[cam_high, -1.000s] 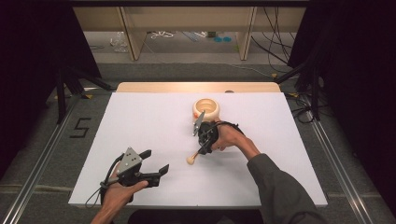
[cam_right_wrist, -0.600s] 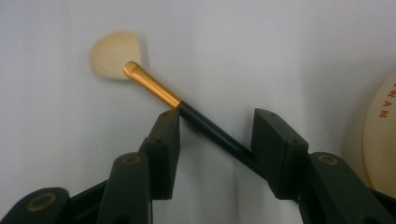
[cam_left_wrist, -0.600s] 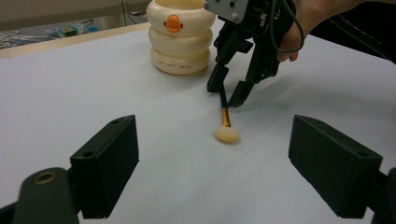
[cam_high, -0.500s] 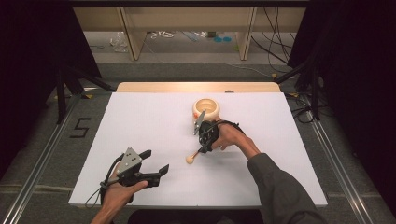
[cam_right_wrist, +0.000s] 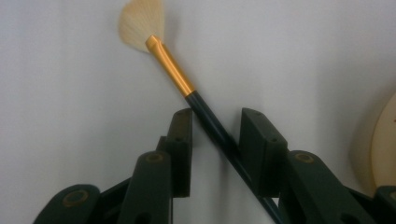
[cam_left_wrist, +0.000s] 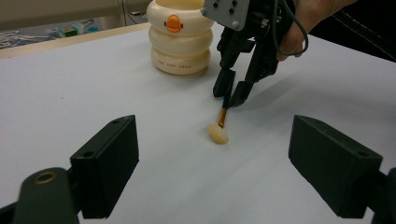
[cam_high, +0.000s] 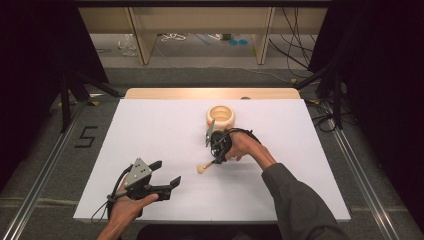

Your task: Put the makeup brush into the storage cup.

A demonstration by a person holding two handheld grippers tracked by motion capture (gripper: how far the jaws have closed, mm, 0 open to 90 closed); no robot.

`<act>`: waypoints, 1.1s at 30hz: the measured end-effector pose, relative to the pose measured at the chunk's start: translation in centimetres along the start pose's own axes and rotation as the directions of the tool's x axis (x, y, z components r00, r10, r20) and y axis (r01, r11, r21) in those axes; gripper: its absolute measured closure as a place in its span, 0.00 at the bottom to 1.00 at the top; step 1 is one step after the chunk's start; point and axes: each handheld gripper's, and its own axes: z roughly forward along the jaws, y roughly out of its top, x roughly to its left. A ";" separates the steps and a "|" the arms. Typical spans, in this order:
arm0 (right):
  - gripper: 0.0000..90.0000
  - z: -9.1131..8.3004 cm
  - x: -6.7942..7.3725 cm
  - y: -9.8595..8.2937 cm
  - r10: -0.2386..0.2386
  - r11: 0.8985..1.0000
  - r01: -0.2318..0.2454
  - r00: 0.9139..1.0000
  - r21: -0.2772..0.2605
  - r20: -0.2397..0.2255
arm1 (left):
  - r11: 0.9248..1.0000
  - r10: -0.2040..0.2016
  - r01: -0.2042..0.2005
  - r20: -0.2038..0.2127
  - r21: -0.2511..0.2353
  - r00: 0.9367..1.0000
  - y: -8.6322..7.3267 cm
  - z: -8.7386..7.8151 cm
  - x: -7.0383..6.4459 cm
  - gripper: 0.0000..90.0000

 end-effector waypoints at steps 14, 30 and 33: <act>0.82 0.0 0.2 0.3 0.004 1.000 -0.004 1.000 0.023 -0.009 | 1.000 -0.001 0.001 -0.002 0.002 1.000 0.0 0.0 0.0 0.18; 0.88 0.1 0.5 1.2 0.008 0.996 -0.007 1.000 0.091 -0.014 | 1.000 -0.001 0.001 -0.001 0.003 1.000 0.0 0.0 0.0 0.18; 0.89 0.1 0.5 1.2 0.015 0.995 -0.014 1.000 0.097 -0.015 | 1.000 -0.001 0.001 -0.001 0.003 1.000 0.0 0.0 0.0 0.18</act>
